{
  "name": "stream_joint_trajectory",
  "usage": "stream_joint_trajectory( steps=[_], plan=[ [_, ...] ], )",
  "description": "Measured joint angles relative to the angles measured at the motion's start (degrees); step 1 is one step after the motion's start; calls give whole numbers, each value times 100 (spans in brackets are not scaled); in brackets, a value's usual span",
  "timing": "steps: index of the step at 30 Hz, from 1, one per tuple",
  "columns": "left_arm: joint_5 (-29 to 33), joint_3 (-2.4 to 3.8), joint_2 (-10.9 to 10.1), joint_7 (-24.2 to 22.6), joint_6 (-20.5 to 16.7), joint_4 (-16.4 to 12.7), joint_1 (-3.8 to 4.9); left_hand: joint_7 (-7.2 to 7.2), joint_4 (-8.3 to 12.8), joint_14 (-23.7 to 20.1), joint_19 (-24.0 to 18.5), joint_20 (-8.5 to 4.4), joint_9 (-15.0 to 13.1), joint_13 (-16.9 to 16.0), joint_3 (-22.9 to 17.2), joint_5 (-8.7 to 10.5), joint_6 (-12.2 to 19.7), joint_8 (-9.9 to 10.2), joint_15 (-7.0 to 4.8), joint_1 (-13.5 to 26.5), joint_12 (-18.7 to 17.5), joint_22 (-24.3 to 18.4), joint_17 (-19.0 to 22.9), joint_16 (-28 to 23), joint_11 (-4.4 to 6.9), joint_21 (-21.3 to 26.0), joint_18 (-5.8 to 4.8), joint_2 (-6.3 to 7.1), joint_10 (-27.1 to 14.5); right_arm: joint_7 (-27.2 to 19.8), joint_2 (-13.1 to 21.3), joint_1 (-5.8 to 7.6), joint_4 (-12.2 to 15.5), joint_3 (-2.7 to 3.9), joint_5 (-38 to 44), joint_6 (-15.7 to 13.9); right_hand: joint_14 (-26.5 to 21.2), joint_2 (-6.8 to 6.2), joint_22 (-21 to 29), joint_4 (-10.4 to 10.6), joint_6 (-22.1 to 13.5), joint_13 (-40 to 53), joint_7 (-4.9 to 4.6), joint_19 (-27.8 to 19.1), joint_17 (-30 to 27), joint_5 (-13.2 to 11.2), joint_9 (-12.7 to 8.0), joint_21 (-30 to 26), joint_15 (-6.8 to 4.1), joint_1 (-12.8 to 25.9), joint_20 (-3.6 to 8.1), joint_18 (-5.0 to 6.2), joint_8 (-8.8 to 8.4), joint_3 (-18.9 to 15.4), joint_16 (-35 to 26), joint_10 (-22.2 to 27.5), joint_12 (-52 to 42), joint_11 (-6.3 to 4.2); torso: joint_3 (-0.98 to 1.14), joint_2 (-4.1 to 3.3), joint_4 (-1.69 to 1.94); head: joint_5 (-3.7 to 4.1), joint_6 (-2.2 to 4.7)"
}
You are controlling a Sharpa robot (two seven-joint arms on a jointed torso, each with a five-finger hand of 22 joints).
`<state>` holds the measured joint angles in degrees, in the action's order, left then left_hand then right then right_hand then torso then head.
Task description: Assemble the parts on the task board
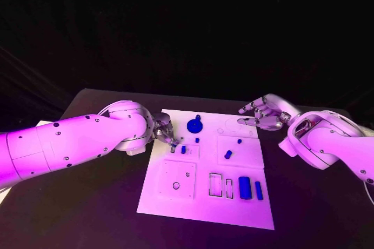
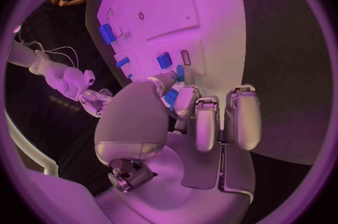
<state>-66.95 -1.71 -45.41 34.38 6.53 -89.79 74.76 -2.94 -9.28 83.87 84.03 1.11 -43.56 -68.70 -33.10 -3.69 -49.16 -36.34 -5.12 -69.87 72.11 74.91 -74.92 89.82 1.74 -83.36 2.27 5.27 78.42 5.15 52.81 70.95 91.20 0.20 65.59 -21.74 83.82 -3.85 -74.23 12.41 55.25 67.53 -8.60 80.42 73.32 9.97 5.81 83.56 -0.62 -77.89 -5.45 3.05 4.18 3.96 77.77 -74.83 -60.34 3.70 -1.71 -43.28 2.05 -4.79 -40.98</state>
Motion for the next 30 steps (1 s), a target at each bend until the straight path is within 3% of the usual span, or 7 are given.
stream_joint_trajectory(
  steps=[30],
  plan=[
    [-108,6,1,20,379,37,-79,6,107,0,0,0,15,-29,-122,-2,-51,-37,0,96,0,0,1,0,-1,0,0,92,41,-3,-8,-17,-23,-1,-1,12,0,0,0,0,0,0,0,0,0,0,3,0,0,0,0,0,0,0,0,0,0,0,4,7,-1,-40,-54]
  ],
)
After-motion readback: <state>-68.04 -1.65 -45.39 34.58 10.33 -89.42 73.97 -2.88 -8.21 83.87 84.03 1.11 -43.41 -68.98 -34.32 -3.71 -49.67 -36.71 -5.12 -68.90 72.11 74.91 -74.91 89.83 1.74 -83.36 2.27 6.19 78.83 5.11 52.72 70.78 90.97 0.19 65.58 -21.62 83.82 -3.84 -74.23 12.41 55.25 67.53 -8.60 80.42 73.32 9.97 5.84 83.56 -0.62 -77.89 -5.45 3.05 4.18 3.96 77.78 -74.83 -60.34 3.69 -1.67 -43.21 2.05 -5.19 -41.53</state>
